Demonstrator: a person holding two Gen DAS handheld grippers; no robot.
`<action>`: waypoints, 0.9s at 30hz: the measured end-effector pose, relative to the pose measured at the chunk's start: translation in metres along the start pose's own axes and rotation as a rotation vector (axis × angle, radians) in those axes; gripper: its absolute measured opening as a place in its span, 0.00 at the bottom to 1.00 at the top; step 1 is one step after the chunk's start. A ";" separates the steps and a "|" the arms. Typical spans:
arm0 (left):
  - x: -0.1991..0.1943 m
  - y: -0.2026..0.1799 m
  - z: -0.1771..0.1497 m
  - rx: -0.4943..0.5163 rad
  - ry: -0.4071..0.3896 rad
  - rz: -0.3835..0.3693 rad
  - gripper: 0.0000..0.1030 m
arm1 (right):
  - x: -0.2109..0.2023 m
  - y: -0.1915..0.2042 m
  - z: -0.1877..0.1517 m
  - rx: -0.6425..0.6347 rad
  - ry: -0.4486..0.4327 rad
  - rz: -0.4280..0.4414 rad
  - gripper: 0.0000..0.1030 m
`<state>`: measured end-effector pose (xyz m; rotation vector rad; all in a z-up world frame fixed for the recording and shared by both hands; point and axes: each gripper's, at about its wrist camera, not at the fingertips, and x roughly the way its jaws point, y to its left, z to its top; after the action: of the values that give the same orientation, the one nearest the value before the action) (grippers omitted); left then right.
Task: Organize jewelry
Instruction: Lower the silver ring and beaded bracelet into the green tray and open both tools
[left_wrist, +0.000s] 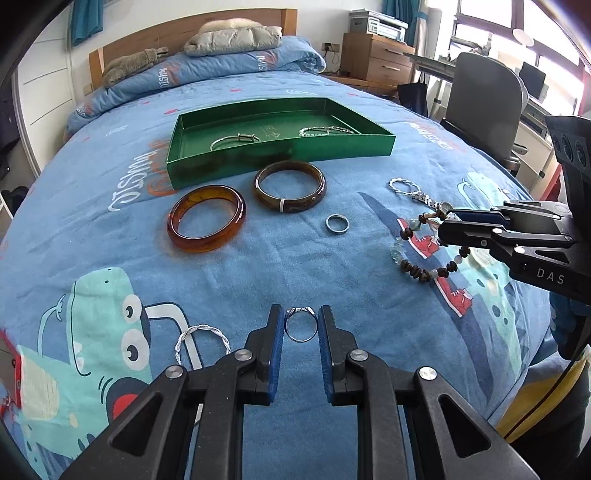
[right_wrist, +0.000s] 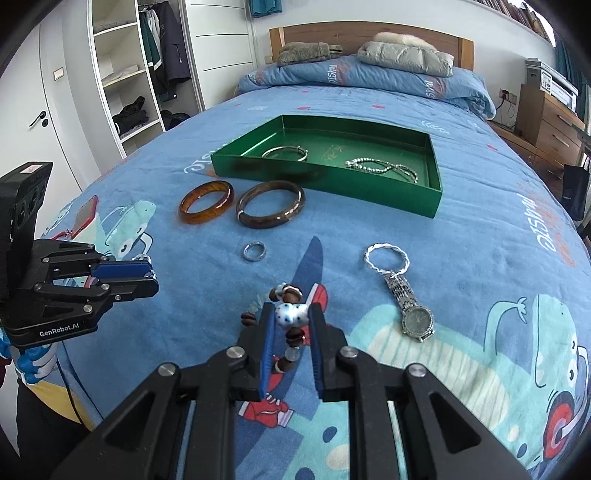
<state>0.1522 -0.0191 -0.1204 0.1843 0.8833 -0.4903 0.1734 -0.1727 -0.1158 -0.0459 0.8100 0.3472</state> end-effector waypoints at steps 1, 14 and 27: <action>-0.003 -0.001 0.000 0.000 -0.005 0.000 0.18 | -0.004 0.001 0.001 -0.002 -0.007 0.000 0.16; -0.022 -0.001 0.010 -0.010 -0.040 0.009 0.18 | -0.037 0.002 0.020 -0.022 -0.082 -0.021 0.16; -0.008 0.032 0.088 -0.064 -0.084 0.084 0.18 | -0.012 -0.031 0.105 -0.014 -0.141 -0.075 0.16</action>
<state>0.2250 -0.0195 -0.0607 0.1411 0.8043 -0.3881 0.2489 -0.1870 -0.0370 -0.0636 0.6644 0.2823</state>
